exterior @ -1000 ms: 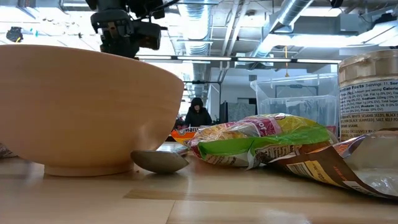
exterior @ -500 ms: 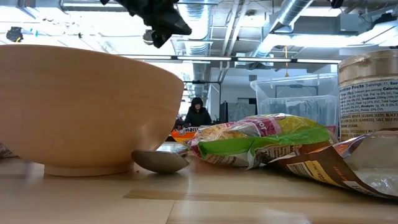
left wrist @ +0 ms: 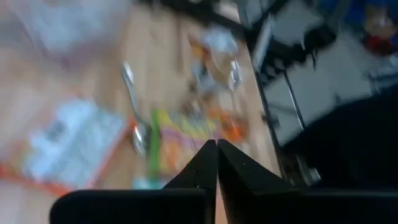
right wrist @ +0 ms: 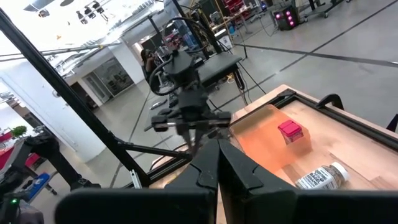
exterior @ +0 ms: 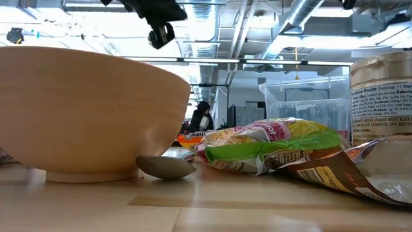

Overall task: Pick & Place Food Item
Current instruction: Put the blue noodle pack into the top transparent bin

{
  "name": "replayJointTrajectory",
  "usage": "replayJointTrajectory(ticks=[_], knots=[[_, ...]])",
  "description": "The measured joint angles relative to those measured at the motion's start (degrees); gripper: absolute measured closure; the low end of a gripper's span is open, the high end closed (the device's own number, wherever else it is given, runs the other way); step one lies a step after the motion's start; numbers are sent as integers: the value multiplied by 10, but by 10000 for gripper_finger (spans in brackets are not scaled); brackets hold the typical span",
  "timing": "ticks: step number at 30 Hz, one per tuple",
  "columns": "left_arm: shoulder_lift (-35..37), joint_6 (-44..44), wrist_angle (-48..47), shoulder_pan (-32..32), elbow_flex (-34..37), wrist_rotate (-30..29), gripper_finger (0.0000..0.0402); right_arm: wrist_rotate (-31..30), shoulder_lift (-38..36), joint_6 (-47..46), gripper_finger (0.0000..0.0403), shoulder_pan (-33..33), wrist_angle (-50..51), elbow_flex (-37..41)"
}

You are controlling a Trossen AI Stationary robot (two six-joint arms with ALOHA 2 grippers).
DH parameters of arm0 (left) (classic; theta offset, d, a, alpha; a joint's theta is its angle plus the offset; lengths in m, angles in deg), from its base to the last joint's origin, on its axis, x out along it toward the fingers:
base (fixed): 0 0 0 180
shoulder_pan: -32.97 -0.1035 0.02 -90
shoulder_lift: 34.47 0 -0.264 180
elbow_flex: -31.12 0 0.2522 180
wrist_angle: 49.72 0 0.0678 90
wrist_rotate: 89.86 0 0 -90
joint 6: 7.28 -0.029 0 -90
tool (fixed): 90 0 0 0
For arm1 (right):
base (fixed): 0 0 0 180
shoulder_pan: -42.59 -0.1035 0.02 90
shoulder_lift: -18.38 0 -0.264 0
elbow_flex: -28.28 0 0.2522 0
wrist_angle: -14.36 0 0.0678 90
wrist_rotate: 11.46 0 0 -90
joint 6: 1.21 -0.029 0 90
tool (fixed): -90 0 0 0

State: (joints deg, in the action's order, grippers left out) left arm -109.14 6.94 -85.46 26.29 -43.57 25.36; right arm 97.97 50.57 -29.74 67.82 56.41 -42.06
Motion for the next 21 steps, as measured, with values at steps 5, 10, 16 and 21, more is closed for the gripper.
replayJointTrajectory(ticks=[5,10,16,21], knots=[[41,63,-95,57,0,5,343,0,0,-8,403,0,2,0],[100,181,-173,170,0,50,278,0,0,-15,403,0,17,0],[142,313,-197,330,0,46,238,0,0,-15,403,0,23,0],[128,385,-201,425,0,15,227,0,0,-21,403,0,22,0]])
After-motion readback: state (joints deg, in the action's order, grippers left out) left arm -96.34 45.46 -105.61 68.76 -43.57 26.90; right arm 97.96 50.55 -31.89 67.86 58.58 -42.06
